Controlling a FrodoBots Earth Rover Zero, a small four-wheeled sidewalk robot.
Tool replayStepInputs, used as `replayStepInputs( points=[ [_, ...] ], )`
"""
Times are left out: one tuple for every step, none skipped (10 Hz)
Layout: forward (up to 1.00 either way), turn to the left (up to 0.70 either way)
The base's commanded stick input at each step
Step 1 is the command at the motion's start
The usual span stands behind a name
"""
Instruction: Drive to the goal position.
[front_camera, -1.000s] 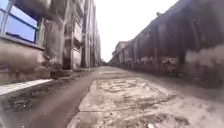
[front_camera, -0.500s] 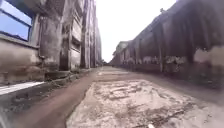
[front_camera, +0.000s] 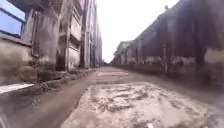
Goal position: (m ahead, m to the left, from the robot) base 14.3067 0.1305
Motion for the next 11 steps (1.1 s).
replayStepInputs(
  points=[
    [0.85, 0.00],
    [0.85, 0.00],
    [0.85, 0.00],
    [0.85, 0.00],
    [0.85, 0.00],
    [0.85, 0.00],
    [0.85, 0.00],
    [0.85, 0.00],
    [0.85, 0.00],
    [0.85, 0.00],
    [0.85, 0.00]
  ],
)
